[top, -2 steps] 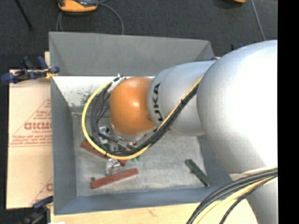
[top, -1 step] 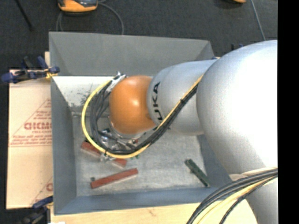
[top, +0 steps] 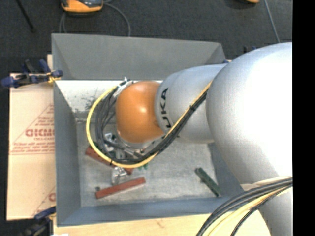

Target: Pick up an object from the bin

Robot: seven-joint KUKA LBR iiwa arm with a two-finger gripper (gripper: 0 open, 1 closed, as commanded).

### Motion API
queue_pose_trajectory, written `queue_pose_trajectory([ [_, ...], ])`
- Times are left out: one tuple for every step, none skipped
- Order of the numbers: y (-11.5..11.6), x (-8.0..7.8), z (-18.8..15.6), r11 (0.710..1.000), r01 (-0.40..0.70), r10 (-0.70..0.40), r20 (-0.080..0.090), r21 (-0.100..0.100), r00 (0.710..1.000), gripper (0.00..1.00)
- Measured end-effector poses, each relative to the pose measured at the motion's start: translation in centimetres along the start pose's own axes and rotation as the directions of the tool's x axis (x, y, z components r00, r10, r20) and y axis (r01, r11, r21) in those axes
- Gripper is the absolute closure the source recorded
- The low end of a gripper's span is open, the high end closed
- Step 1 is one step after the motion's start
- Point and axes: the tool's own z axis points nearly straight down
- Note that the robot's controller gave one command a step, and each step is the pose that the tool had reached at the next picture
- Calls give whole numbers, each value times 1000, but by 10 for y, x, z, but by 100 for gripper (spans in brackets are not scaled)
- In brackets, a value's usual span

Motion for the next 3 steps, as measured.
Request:
queue_pose_trajectory([
  [0, -5, -2, 1000, -3, 3, 21, -2, 1000, 100],
  [0, 1, 0, 1000, 0, 0, -4, 0, 1000, 0],
  [0, -6, -2, 1000, -4, 4, 26, -2, 1000, 100],
])
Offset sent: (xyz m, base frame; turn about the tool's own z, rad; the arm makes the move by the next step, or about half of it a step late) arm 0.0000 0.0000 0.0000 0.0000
